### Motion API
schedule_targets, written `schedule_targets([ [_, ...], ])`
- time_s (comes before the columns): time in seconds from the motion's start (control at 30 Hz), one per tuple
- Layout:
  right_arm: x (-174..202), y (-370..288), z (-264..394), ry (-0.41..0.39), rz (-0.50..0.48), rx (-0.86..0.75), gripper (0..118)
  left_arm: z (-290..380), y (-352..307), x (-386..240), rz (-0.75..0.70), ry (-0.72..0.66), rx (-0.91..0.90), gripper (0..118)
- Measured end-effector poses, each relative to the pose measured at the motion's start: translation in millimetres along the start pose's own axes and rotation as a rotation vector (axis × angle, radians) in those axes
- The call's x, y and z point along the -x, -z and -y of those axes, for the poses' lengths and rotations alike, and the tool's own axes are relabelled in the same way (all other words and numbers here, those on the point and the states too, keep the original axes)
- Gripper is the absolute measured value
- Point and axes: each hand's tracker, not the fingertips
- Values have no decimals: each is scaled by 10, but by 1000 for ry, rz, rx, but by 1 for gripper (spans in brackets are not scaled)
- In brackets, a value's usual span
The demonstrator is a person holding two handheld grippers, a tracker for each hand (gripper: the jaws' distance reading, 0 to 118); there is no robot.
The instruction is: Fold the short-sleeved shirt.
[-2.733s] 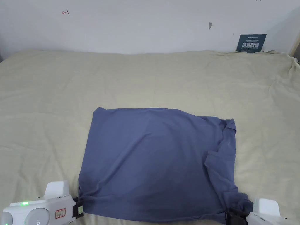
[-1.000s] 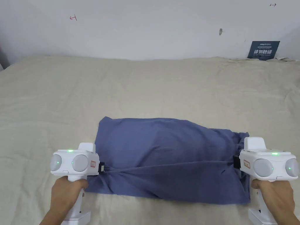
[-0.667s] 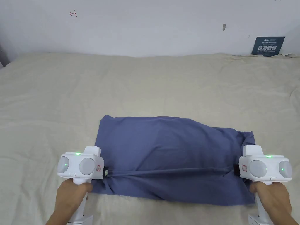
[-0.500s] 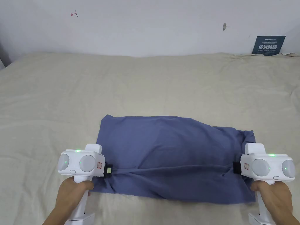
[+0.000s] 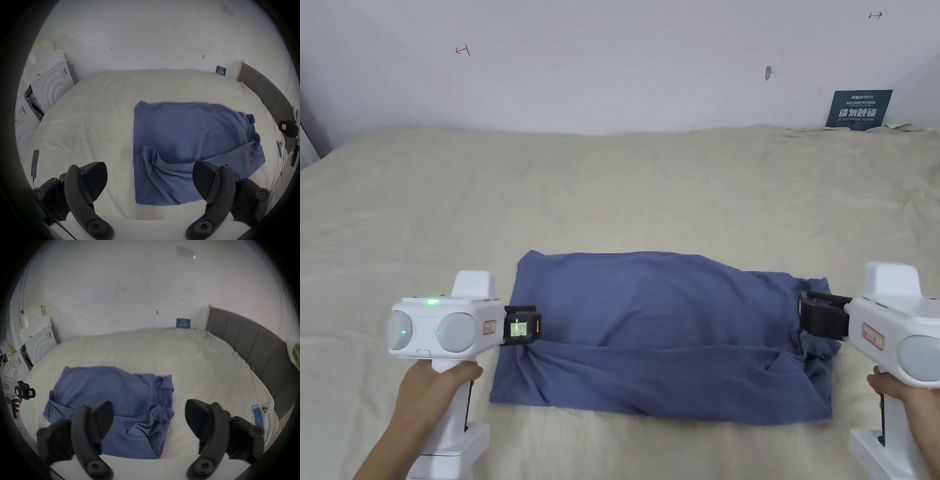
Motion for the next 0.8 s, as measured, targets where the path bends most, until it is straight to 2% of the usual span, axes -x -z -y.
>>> schedule_targets([
  [0.23,-20,-556,38,26,-34,-134,102,145,-461,82,50,-84,-123,108],
  [0.3,-15,-672,99,25,-27,-168,102,243,-538,88,66,-87,-175,98],
  [0.37,1,-764,173,16,-19,-199,99,352,-617,65,69,-80,-206,80],
  [0.43,14,-847,240,4,-3,-221,82,458,-669,18,54,-48,-239,70],
  [0.5,47,-902,312,-17,16,-238,48,545,-711,-32,36,-9,-254,50],
  [0.57,76,-944,374,-27,22,-247,12,617,-710,-80,30,24,-244,24],
  [0.6,113,-972,401,-34,28,-250,5,651,-718,-100,30,28,-245,15],
  [0.67,112,-987,451,-35,20,-245,1,698,-721,-124,35,25,-232,1],
  [0.8,103,-976,524,-29,18,-230,1,779,-645,-126,57,14,-159,0],
])
